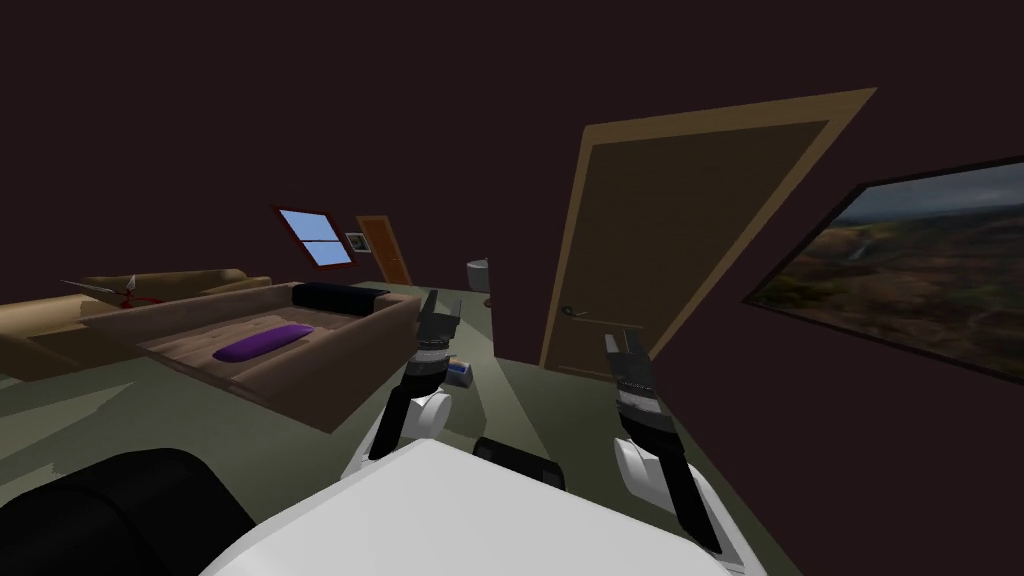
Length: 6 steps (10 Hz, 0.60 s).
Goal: Pull the door open
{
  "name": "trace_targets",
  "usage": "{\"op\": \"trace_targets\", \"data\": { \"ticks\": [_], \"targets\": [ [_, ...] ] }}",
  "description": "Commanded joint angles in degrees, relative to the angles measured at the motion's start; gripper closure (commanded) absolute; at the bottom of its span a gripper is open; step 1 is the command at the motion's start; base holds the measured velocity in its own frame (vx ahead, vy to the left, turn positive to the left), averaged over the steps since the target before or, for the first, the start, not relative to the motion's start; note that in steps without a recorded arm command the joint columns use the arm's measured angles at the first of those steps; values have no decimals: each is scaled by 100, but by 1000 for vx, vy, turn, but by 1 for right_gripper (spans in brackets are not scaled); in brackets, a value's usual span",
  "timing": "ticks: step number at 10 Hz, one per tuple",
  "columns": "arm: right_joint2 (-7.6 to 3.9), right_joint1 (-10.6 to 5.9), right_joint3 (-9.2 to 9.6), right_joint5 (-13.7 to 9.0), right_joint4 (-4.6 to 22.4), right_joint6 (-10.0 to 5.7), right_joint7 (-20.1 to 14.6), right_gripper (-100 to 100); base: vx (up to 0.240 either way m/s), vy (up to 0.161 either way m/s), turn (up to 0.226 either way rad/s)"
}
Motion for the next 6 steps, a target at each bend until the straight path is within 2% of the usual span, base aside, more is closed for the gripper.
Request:
{"op": "trace_targets", "data": {
  "ticks": [1,6],
  "targets": [
    [-83,-72,-54,-43,259,34,-37,-100,105,-17,64],
    [-243,-328,-153,-129,1266,-12,-70,-100,94,-19,58]
  ]
}}
